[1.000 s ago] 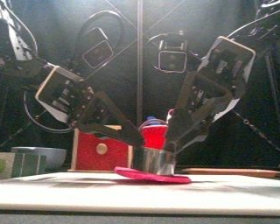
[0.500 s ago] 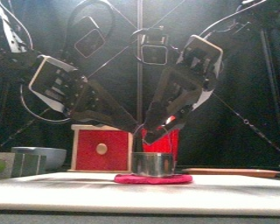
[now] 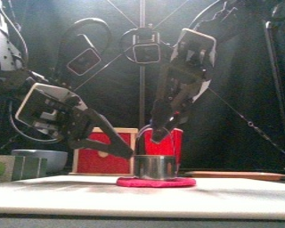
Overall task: Get the cutter from the drawer then cut the dough then place the extra dough in the bowl
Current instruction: Cut the dough
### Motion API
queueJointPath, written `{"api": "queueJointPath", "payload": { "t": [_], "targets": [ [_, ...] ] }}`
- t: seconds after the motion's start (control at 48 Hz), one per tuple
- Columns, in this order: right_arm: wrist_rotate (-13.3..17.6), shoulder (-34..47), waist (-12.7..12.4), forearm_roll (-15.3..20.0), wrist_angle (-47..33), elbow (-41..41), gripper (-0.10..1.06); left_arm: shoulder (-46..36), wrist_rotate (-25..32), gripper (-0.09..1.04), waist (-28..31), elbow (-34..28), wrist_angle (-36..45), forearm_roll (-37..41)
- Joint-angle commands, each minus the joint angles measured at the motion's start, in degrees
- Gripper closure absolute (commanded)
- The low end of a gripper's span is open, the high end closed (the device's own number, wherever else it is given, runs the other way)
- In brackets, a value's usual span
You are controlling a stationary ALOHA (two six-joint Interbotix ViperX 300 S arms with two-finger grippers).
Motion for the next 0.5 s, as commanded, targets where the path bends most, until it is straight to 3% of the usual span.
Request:
{"api": "queueJointPath", "payload": {
  "t": [0.021, 0.5],
  "targets": [
    [0.0, -1.0, -0.1, 0.1, 0.1, -1.7, 0.05, -0.2, 0.2, 0.49, 0.1, -1.1, -0.2, 0.0],
    [0.0, 1.1, -0.1, -0.3, 3.5, -4.3, 0.06, 1.4, 0.2, 0.50, 0.1, -1.7, 2.7, -0.4]
  ]
}}
